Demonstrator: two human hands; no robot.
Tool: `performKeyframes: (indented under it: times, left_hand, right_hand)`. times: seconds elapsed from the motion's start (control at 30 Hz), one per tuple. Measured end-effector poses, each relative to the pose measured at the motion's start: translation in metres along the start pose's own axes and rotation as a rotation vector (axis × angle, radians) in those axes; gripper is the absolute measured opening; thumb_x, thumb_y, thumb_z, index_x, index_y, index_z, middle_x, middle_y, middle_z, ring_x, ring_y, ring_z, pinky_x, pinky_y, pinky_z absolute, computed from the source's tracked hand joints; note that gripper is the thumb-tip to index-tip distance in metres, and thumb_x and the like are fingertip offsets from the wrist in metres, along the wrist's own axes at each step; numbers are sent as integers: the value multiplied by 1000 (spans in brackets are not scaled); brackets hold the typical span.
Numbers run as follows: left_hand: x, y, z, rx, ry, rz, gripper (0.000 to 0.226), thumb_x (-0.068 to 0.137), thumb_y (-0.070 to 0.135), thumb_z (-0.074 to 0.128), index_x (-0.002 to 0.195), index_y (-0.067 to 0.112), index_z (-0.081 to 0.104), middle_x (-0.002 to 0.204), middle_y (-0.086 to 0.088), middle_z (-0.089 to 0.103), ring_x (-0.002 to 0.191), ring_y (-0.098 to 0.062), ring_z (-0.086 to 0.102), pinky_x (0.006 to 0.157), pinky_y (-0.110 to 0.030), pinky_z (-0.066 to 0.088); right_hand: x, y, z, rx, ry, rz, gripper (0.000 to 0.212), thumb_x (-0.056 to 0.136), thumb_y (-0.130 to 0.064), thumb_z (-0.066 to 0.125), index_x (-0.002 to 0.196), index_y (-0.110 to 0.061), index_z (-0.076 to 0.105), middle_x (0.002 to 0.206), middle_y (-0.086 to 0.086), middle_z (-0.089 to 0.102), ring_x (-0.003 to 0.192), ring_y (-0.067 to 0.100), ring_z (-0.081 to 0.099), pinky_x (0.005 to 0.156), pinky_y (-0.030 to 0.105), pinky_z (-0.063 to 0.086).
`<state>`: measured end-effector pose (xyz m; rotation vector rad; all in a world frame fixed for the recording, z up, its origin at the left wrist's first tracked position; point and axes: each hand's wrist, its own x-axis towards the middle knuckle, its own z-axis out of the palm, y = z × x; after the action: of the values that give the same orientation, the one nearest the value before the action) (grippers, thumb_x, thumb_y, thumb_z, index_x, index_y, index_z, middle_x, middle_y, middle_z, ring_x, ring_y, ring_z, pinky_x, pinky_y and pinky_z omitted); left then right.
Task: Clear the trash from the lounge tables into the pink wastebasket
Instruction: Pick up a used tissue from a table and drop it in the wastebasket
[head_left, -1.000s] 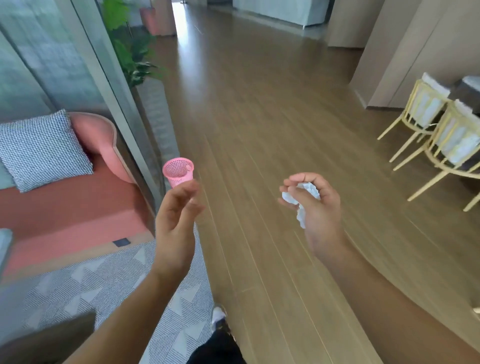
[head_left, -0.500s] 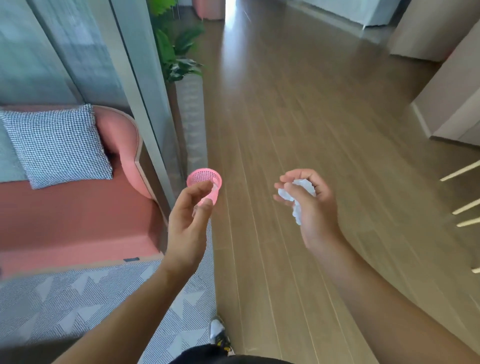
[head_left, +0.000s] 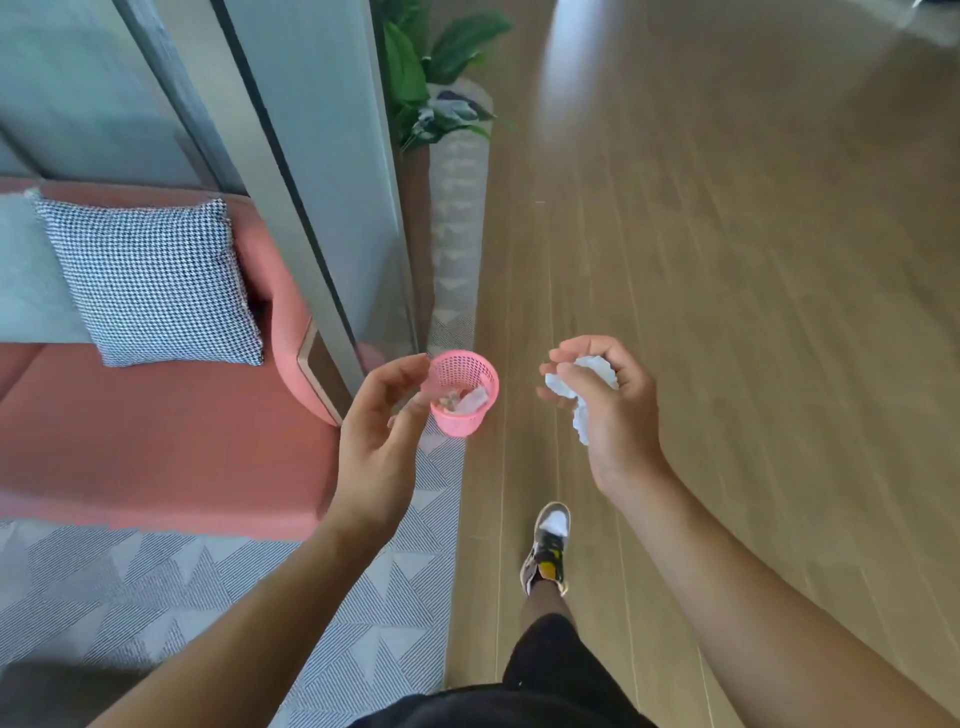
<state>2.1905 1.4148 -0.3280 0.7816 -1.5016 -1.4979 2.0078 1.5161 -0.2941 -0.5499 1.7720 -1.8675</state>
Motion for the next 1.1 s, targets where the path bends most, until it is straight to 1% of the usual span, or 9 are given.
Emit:
performKeyframes:
  times: [0.07,0.23,0.4,0.5,0.6,0.7,0.93,1.0,1.1]
  left_hand:
    - [37,-15,14,38,30,-7,27,93,23,64,120,26,68,120,13,75,116,-1,67,96,-20,53]
    - [139,-63,56,115,178,-53,33,87,35,63,119,32,69,120,13,73,119,-6,66,99,-20,51]
    - [219,-107,85,139,284,-127,31,90,32,64,120,35,70,122,9,72,122,-15,66,105,-44,54]
    - [254,-133,92,142,347,-168,30,89,32,65,116,43,71,123,10,72,123,-14,65,107,-43,53]
    - [284,-177,92,153,390,-208,31,90,29,65,118,41,71,125,5,72,125,-18,64,112,-47,51]
    - [303,-223,95,137,430,-234,31,90,30,63,120,35,69,124,7,72,125,-18,64,113,-54,49]
    - [324,-359,98,100,471,-324,29,94,20,57,121,30,63,110,22,73,113,-5,68,93,-25,55]
    - [327,-399,95,96,476,-347,30,95,18,55,121,30,62,108,24,74,111,-2,68,90,-20,55]
    - [324,-454,88,135,483,-382,31,93,23,56,121,34,62,112,22,74,113,-3,68,93,-23,55]
  right_hand:
    - [51,13,7,2,-19,23,19,75,-16,70,92,-10,73,96,10,76,100,48,72,78,49,60]
    - [198,50,25,38,-140,139,10,76,-18,74,84,-24,76,90,4,75,86,28,76,86,66,59]
    - [310,88,43,8,-221,248,9,79,-18,74,85,-24,76,95,6,73,86,23,76,79,52,65]
    - [355,119,57,-17,-237,299,9,80,-17,74,88,-21,76,96,4,74,91,28,76,77,49,65]
    - [394,168,73,8,-228,390,8,86,-7,74,92,-12,73,98,8,70,84,20,76,69,37,64]
    - [422,223,85,-8,-212,474,10,90,-4,73,92,-13,71,94,9,70,85,23,75,74,44,66]
    - [459,383,105,-172,-210,630,19,84,-23,79,99,-16,70,108,19,75,85,29,74,80,65,62]
    - [469,432,111,-179,-195,703,18,89,-17,80,102,-11,70,112,21,74,84,26,74,71,60,65]
    - [481,501,120,-127,-164,838,10,92,-14,77,98,-13,69,113,17,73,88,29,76,56,36,62]
